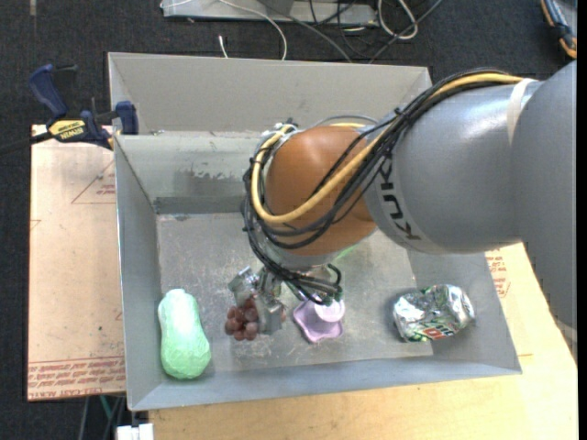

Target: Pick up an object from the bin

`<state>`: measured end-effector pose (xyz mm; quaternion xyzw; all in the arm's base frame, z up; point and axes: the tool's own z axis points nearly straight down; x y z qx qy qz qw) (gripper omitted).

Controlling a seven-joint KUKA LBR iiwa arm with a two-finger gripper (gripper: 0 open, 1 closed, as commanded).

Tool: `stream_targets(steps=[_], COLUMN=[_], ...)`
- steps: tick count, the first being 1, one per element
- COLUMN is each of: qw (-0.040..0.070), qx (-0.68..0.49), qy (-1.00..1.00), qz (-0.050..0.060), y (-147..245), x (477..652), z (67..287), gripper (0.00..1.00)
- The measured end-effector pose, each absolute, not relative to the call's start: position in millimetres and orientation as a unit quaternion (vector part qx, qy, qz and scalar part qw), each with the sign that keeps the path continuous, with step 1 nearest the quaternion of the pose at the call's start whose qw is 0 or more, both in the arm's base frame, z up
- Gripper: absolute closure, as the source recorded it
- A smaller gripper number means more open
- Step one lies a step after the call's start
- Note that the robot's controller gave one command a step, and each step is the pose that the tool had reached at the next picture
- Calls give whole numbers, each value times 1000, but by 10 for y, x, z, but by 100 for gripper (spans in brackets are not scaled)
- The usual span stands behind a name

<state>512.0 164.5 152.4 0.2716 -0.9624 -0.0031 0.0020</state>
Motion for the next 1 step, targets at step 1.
stream_targets(steps=[1], qw=[4], qx=[334], qy=[-943], qz=[-3], y=[1780], x=[5135], z=[2029], gripper=[100])
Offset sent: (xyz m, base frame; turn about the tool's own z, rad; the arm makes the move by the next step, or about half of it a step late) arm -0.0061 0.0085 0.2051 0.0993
